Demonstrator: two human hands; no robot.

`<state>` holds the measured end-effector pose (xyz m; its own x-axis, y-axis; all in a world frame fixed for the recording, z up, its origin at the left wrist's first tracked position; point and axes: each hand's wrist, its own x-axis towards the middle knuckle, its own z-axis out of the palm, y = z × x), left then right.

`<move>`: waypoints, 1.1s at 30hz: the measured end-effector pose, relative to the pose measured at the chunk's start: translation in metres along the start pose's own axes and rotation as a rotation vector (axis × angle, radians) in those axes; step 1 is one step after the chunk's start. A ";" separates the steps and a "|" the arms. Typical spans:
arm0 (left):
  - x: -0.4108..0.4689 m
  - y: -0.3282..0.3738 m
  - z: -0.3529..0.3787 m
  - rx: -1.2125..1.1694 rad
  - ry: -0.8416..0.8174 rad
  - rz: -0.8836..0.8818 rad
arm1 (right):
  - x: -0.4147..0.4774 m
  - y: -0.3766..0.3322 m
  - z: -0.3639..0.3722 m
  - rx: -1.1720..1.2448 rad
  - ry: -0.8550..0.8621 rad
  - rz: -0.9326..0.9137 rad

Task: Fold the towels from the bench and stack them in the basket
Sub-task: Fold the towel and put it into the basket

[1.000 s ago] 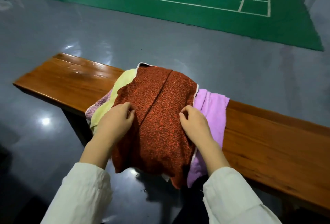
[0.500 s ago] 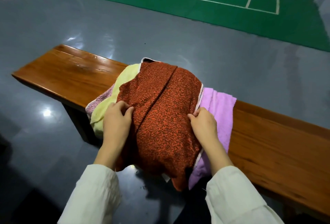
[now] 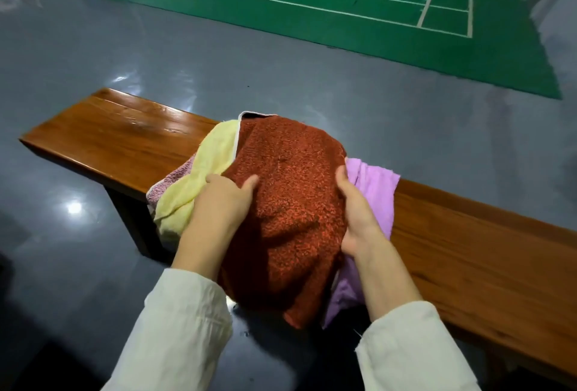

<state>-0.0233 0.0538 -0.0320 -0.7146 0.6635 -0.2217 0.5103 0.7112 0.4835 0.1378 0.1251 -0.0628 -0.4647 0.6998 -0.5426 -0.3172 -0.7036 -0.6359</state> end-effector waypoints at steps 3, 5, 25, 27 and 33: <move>0.000 0.006 -0.006 0.079 -0.039 0.128 | 0.005 0.006 0.003 -0.227 0.024 -0.096; -0.003 0.015 -0.008 -0.049 -0.063 0.222 | 0.006 0.005 0.008 -0.321 0.067 -0.240; -0.173 0.184 0.020 -0.677 -0.333 1.041 | -0.187 -0.110 -0.061 -0.018 0.228 -0.820; -0.184 0.185 0.035 -0.654 -0.371 1.026 | -0.194 -0.103 -0.082 0.010 0.295 -0.817; -0.184 0.143 0.110 -0.452 -0.429 0.863 | -0.188 -0.044 -0.147 0.057 0.454 -0.635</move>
<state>0.2338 0.0586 -0.0155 0.0782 0.9910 0.1089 0.4758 -0.1331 0.8694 0.3608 0.0426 -0.0131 0.1998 0.9439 -0.2631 -0.4565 -0.1480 -0.8773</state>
